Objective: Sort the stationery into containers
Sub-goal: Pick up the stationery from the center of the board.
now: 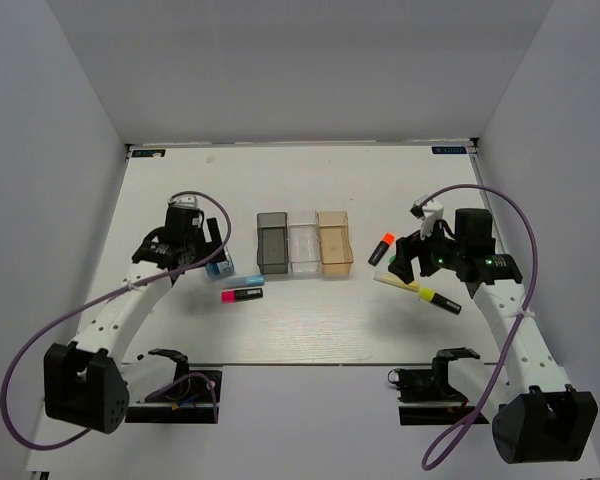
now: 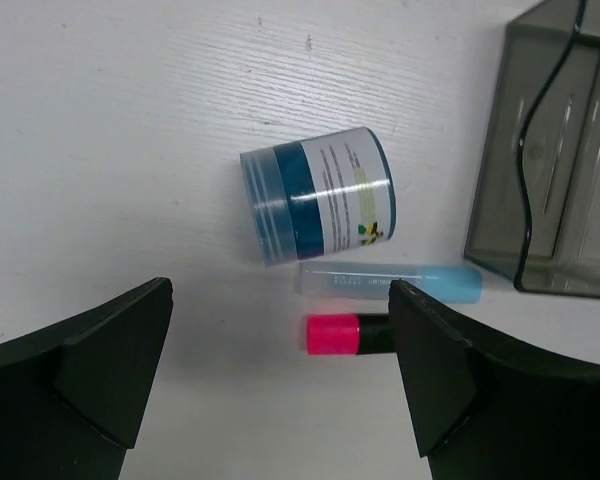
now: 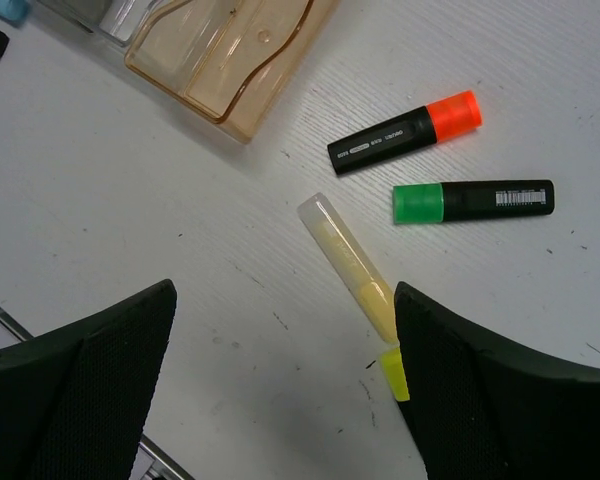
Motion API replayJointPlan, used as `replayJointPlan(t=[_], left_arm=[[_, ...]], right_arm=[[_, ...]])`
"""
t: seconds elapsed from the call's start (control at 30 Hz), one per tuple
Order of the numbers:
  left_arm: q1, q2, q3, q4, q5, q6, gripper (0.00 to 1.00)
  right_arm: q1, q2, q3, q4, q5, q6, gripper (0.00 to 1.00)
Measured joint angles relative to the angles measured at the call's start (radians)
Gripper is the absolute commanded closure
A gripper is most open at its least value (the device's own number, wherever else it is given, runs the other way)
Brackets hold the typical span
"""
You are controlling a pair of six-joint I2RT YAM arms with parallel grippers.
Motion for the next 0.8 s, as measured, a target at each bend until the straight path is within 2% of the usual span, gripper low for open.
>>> replayJointPlan(t=[0.3, 0.53, 0.8], left_arm=[[-0.047, 0.227, 0.138, -0.043, -0.098, -0.164, 0.00], [-0.108, 0.319, 0.165, -0.066, -0.177, -0.227, 0.00], [-0.113, 0.412, 0.176, -0.058, -0.217, -0.263, 0.00]], right_arm=[[0.020, 0.011, 0.000, 0.002, 0.015, 0.012, 0.09], [0.034, 0.015, 0.000, 0.000, 0.028, 0.011, 0.09], [0.046, 0.014, 0.000, -0.002, 0.031, 0.010, 0.09]])
